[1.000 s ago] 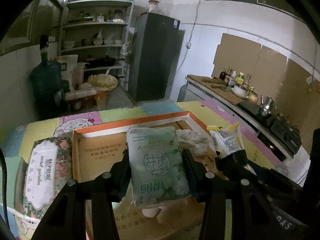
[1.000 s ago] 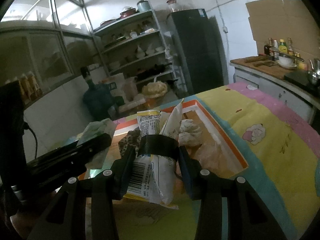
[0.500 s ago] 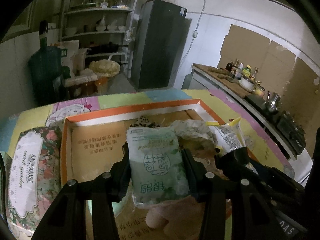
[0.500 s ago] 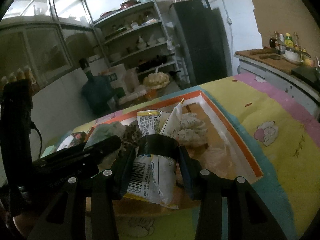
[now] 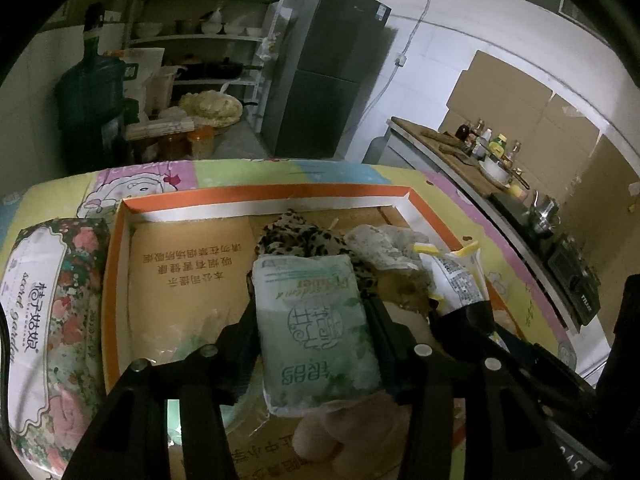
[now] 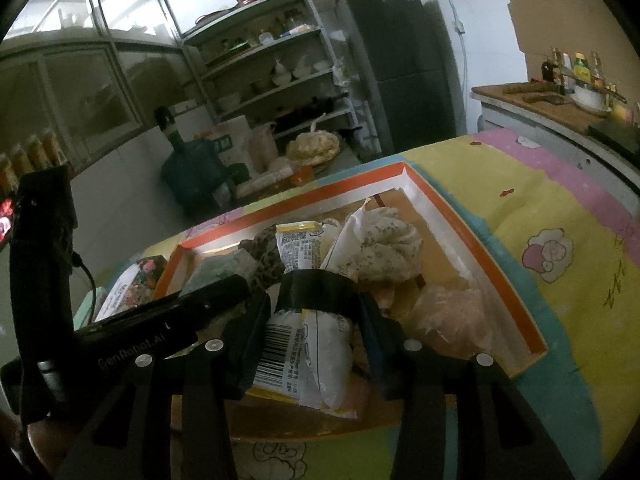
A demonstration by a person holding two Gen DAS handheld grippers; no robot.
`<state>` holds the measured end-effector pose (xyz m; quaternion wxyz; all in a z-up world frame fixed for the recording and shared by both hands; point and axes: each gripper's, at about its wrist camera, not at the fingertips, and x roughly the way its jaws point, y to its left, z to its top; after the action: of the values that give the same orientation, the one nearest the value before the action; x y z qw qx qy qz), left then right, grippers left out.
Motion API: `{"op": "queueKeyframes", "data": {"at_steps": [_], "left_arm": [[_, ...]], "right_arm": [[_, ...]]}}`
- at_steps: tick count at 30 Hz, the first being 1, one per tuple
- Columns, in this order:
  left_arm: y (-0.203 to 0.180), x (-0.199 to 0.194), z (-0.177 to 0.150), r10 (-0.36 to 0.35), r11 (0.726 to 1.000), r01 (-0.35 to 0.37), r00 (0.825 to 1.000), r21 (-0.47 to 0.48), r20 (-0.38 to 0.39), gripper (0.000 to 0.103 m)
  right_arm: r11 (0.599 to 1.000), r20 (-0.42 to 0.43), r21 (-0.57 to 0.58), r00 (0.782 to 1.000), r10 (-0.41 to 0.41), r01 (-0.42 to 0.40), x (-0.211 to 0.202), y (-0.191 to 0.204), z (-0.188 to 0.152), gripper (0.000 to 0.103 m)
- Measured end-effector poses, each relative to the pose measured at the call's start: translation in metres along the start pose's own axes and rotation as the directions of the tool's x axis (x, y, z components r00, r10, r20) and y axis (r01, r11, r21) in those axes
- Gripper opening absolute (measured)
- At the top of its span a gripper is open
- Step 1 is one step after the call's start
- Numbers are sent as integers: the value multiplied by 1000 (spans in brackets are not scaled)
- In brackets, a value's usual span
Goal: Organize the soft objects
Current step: 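Open both tools to drop the packets into the tray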
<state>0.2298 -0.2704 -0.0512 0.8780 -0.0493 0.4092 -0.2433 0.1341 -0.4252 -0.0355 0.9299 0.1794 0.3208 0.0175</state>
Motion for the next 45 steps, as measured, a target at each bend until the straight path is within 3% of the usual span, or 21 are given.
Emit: {"op": "queueKeyframes", "data": {"at_steps": [4, 12, 24, 45], "left_arm": [[-2, -3, 0, -2, 1000, 2, 1000, 2, 11, 55], [-6, -19, 2, 7, 1000, -9, 997, 23, 74, 75], [-9, -49, 1, 7, 999, -13, 990, 43, 140, 76], [1, -115, -22, 74, 993, -92, 971, 72, 228, 76]], "right_arm": [[1000, 17, -3, 1000, -1, 1, -3, 2, 1, 54], [1000, 55, -11, 998, 3, -2, -16, 6, 2, 56], [1000, 90, -26, 996, 7, -4, -37, 15, 2, 56], [997, 125, -71, 992, 22, -14, -75, 61, -19, 56]]}}
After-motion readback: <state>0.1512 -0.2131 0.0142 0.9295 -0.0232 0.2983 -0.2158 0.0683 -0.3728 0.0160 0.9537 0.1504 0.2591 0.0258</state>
